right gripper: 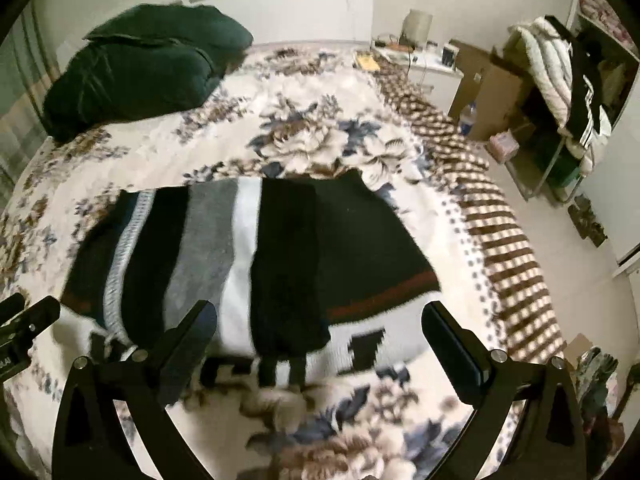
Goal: Fold small clothes
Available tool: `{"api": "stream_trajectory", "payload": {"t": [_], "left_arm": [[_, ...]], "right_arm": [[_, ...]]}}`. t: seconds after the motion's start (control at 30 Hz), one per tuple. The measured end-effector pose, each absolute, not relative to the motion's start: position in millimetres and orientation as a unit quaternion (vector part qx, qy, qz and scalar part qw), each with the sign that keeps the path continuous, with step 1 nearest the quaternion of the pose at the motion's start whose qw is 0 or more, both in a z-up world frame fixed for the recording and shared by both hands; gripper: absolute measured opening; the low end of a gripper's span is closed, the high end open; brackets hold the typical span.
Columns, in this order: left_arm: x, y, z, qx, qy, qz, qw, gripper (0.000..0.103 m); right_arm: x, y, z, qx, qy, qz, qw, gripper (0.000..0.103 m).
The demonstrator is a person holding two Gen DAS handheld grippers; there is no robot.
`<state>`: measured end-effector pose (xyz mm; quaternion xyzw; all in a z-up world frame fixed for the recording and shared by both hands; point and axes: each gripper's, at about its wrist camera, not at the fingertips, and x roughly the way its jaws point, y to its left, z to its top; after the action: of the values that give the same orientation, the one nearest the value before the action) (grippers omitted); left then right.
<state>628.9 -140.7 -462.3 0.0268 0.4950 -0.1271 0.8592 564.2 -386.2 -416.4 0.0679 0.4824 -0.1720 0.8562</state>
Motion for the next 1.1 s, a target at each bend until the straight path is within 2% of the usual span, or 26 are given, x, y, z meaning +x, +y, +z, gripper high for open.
{"api": "stream_trajectory", "payload": {"t": [0.63,0.87,1.1], "left_arm": [[432.7,-99.1,-259.1,0.037,0.409,-0.132,0.902,0.099],[367.8,-92.3,-211.8,0.037,0.381,-0.112,0.917,0.099],[314.5,-92.8,-184.4,0.031,0.372,-0.103,0.922,0.099]], "right_arm": [[335.4,-311.6,-168.5,0.042,0.385,-0.166,0.907,0.103],[254.4,-290.8,-92.0,0.038,0.357,-0.150,0.921,0.103],[187.1,-277.9,-47.7,0.035,0.348,-0.129,0.928,0.103]]}}
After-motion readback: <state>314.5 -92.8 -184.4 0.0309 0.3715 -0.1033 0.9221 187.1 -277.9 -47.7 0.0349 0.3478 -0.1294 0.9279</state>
